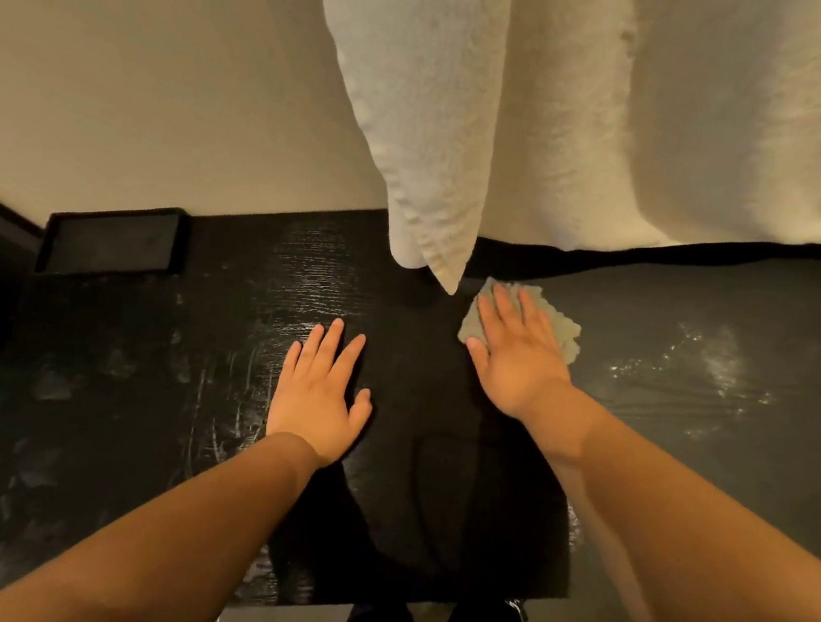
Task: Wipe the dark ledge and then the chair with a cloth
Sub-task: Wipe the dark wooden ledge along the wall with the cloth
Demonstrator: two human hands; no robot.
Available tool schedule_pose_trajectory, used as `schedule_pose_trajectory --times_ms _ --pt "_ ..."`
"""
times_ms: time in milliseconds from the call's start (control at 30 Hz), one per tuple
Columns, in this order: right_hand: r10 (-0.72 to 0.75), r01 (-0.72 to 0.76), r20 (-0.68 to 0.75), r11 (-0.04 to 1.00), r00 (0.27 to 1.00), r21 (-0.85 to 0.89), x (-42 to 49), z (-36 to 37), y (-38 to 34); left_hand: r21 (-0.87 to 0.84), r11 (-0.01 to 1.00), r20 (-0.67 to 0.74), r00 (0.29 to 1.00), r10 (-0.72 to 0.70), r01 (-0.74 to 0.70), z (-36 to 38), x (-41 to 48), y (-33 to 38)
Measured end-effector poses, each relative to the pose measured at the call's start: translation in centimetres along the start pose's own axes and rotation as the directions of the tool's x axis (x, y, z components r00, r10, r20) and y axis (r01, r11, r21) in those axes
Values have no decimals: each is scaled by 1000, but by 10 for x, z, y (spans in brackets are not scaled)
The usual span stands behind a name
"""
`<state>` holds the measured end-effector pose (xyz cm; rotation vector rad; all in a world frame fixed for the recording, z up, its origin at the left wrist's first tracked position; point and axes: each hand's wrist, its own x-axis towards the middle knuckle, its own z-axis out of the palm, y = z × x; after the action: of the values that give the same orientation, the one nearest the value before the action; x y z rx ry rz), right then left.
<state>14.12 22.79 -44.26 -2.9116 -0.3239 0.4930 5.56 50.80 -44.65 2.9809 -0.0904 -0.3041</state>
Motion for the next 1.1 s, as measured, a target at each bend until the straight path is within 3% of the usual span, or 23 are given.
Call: schedule_pose_trajectory --times_ms 67,200,333,533,633,700,800,867,1033,1100 --pt "-12 12 9 1000 1000 9 -12 0 -1 -27 999 9 999 -33 34 -1 -1 7" --pt "-215 220 79 973 974 -69 -56 12 -5 -189 979 -33 996 -87 79 -9 15 43" --pt "-360 368 112 927 926 -65 -40 2 23 -149 987 10 998 -64 64 -6 45 80" --pt "-84 85 23 995 996 -47 18 -16 41 -54 993 -42 994 -104 101 10 46 89" --pt "-198 198 19 977 980 -75 -2 -8 24 -46 994 -42 993 -106 104 11 46 89" --pt "-356 361 67 928 932 -94 -17 -1 20 -41 994 -38 994 -105 103 11 45 90" --pt "-482 488 96 871 871 -55 -4 -5 36 -32 994 -43 994 -105 104 12 47 88" --pt "-481 485 66 871 874 -80 20 -10 47 -29 993 -42 993 -114 113 13 48 90" --pt "-254 251 -28 965 967 -83 63 -23 35 -10 993 -39 992 -117 117 10 48 92" --pt "-299 295 -28 952 954 -85 48 -17 24 -4 993 -30 992 -122 122 10 48 90"
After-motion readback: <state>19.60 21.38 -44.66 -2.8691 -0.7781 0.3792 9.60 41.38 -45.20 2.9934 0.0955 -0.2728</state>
